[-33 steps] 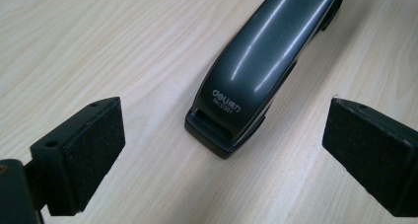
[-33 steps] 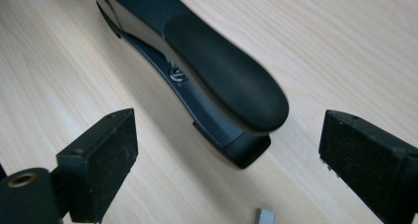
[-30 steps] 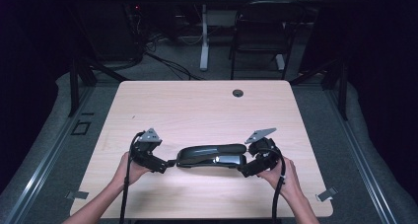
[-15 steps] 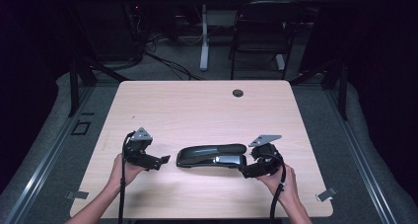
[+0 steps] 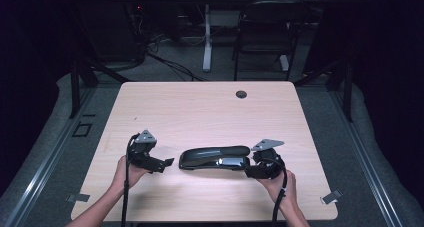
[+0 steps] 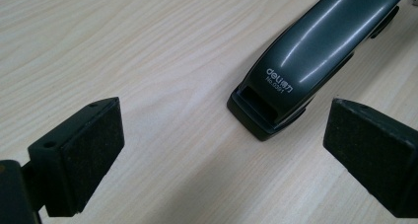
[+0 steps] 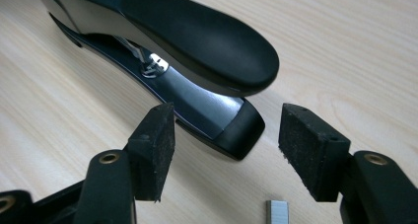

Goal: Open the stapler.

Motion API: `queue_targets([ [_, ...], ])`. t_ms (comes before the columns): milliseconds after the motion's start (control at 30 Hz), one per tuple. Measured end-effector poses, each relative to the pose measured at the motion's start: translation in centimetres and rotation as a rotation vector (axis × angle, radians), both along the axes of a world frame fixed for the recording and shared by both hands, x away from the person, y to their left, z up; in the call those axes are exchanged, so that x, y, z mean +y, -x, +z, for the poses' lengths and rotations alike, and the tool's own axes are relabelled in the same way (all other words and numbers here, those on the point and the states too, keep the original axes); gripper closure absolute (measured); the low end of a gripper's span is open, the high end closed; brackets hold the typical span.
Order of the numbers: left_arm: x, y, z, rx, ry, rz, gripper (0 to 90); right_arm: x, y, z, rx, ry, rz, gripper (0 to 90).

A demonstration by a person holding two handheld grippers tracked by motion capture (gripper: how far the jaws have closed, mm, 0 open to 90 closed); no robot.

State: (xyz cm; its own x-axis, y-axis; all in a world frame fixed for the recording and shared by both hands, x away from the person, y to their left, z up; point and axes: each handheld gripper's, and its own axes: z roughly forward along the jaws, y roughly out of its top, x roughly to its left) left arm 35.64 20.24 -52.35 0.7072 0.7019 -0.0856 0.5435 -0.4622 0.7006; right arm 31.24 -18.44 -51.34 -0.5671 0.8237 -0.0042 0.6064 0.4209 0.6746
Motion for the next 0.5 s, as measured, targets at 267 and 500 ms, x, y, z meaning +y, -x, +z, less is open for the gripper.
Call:
queue_targets([
  [267,-0.4,0.3,0.0,-0.010,-0.002,-0.018,3.8,0.4,-0.4,-0.9,-0.008,0.012,-0.019,54.0],
  [500,-1.8,1.7,0.8,-0.065,0.028,-0.049,11.1,0.7,-0.6,-2.2,0.013,-0.005,-0.042,58.8],
])
